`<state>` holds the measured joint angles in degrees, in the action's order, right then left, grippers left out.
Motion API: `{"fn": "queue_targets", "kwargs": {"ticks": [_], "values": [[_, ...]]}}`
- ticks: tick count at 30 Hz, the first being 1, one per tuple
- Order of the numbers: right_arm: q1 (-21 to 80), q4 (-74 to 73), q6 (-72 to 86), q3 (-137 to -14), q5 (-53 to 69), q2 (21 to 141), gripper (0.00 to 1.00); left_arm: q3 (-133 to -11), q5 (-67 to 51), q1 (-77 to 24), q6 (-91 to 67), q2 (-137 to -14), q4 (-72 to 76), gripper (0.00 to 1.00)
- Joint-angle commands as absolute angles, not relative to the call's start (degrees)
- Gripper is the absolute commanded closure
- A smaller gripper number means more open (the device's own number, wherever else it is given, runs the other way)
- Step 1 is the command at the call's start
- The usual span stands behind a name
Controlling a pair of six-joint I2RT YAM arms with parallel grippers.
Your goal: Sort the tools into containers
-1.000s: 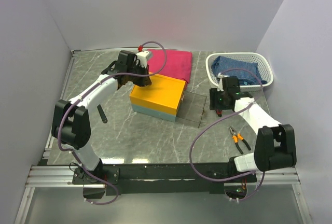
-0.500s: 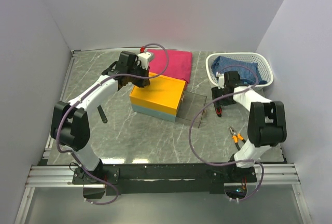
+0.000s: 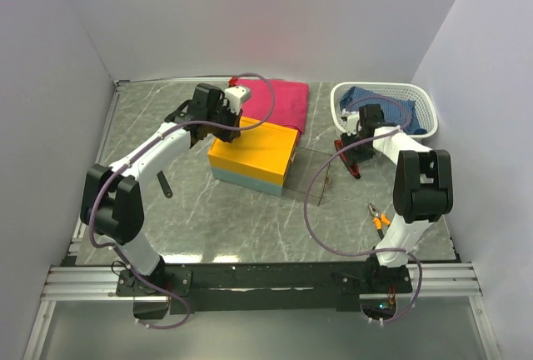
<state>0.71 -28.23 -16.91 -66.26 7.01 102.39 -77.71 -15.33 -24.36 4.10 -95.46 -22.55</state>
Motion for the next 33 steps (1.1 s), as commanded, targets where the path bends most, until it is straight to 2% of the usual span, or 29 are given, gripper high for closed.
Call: {"fn": "queue_targets", "kwargs": {"ticks": [1, 9, 12, 13, 15, 16, 19, 24, 28, 33], "values": [[0.3, -32.4, -17.8, -64.8, 10.4, 102.8, 0.55, -78.7, -14.5, -24.7, 5.4, -95.7, -25.8, 0.98], [0.3, -33.1, -19.6, -63.3, 13.2, 101.2, 0.49, -77.1, -14.2, -25.0, 5.8, -94.1, -25.6, 0.98], [-1.2, -33.7, -19.3, -64.0, 13.4, 102.2, 0.60, -76.6, -13.5, -25.1, 6.3, -93.3, -25.8, 0.98], [-1.4, -34.0, -19.2, -64.3, 14.0, 102.1, 0.69, -76.6, -13.5, -25.1, 6.6, -93.2, -25.9, 0.98], [-1.8, -34.1, -18.9, -65.0, 14.9, 100.7, 0.78, -76.3, -13.1, -25.1, 6.7, -92.6, -25.9, 0.98], [-1.9, -33.8, -19.0, -65.0, 15.3, 99.9, 0.87, -76.1, -13.2, -25.1, 6.7, -92.5, -25.8, 0.98], [-2.1, -33.7, -19.7, -64.5, 16.1, 95.8, 1.00, -75.9, -13.4, -25.1, 6.8, -92.3, -25.6, 0.99], [-2.6, -36.5, -20.2, -65.8, 17.4, 84.2, 1.00, -76.4, -14.2, -25.2, 6.2, -91.6, -25.1, 0.99], [-1.9, -39.5, -24.8, -67.1, 23.9, 74.0, 1.00, -76.6, -15.0, -25.1, 6.0, -91.1, -24.7, 0.99], [-0.4, -49.9, -27.2, -70.5, 32.9, 75.8, 1.00, -77.5, -15.1, -25.1, 6.0, -90.8, -24.5, 0.98]]}}
